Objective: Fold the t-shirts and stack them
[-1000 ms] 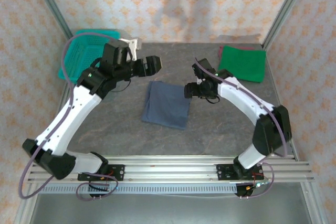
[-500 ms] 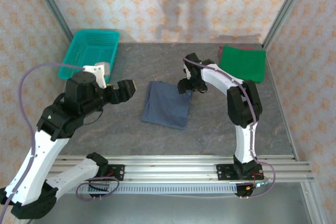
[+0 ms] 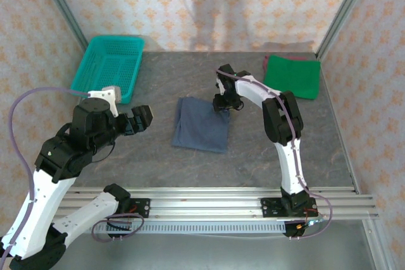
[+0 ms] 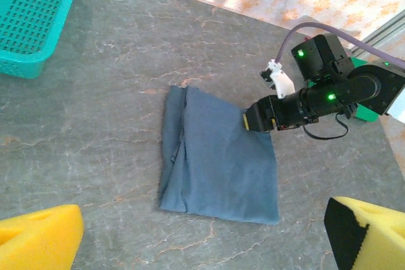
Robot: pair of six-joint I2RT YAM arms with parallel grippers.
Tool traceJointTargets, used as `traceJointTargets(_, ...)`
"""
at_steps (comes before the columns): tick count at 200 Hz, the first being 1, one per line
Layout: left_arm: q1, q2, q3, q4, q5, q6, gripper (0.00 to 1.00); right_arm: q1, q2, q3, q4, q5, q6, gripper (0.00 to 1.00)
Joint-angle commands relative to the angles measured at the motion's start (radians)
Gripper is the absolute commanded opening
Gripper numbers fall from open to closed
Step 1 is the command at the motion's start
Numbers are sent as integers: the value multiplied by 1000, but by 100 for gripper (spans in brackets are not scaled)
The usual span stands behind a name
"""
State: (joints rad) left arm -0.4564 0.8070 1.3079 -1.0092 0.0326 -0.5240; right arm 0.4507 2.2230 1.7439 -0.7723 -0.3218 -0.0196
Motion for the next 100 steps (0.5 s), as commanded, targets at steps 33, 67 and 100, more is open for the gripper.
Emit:
traceJointTargets(33, 2, -5, -8, -9, -46, -5, 99, -6, 4, -52, -7, 5, 15, 2)
traceJointTargets(67, 2, 1, -56, 27, -15, 0, 100, -11, -186, -108, 66, 219, 5, 0)
traceJointTargets(100, 1, 15, -89, 86, -1, -5, 100, -21, -354, -133, 91, 421, -88, 0)
